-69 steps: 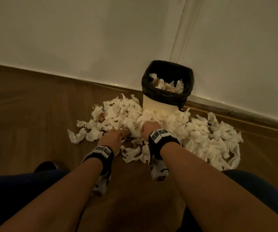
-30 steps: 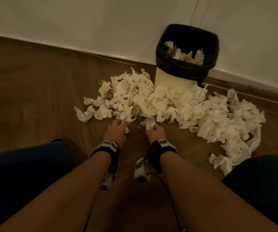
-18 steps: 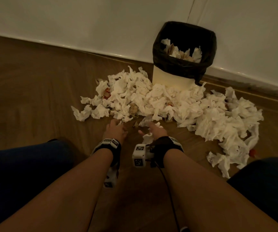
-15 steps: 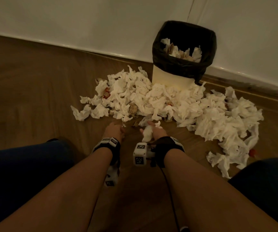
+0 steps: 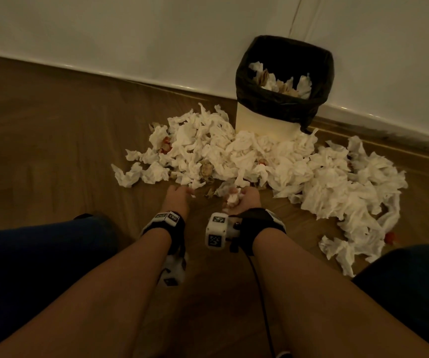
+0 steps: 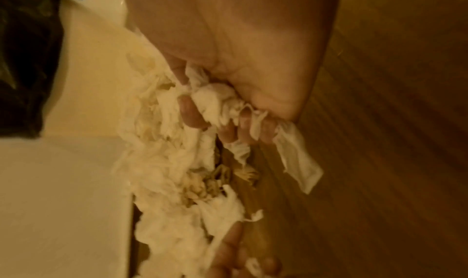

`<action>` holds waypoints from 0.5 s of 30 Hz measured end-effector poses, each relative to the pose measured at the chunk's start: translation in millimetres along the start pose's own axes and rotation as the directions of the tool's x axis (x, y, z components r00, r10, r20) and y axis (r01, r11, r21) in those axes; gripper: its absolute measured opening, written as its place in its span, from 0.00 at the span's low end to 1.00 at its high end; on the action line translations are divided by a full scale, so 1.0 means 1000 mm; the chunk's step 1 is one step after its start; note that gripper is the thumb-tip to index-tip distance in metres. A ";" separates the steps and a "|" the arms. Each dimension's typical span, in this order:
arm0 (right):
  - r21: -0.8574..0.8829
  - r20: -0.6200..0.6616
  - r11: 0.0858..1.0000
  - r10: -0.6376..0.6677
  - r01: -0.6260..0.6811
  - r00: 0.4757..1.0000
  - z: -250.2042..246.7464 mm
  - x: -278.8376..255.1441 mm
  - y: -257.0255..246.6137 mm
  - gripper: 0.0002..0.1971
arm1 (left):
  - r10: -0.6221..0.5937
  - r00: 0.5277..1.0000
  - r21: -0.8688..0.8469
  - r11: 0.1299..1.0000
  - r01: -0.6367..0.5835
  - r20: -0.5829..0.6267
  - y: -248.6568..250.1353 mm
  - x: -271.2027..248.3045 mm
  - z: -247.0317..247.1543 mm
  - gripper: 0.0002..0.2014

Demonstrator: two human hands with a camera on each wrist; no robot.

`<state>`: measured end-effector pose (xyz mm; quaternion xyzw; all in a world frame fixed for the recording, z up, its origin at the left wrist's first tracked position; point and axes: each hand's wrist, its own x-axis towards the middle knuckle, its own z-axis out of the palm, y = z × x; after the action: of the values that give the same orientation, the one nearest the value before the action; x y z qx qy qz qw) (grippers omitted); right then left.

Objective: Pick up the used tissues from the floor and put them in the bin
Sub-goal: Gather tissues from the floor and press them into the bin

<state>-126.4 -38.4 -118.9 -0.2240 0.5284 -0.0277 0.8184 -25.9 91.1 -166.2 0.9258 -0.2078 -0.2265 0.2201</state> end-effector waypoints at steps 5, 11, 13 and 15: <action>0.266 0.018 0.964 -0.004 -0.001 1.000 0.028 -0.010 -0.035 0.12 | -0.128 0.985 -0.385 0.920 0.076 -0.113 0.036 0.003 -0.025 0.14; 0.444 0.321 0.882 -0.323 0.159 0.890 0.055 -0.060 -0.084 0.13 | 0.035 0.931 -0.368 0.912 -0.179 -0.364 0.085 0.016 -0.089 0.22; 0.448 0.254 0.846 -0.430 0.289 0.866 0.055 -0.072 -0.105 0.18 | 0.121 0.873 -0.300 0.909 -0.288 -0.473 0.103 0.018 -0.110 0.23; 0.475 0.211 0.801 -0.506 0.365 0.836 0.054 -0.087 -0.124 0.19 | 0.215 0.824 -0.288 0.866 -0.410 -0.525 0.124 0.018 -0.128 0.20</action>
<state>-94.3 -106.7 22.9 -0.1629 0.2998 -0.2918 0.8935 19.1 21.1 -7.5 0.8420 -0.2499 0.0111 0.4780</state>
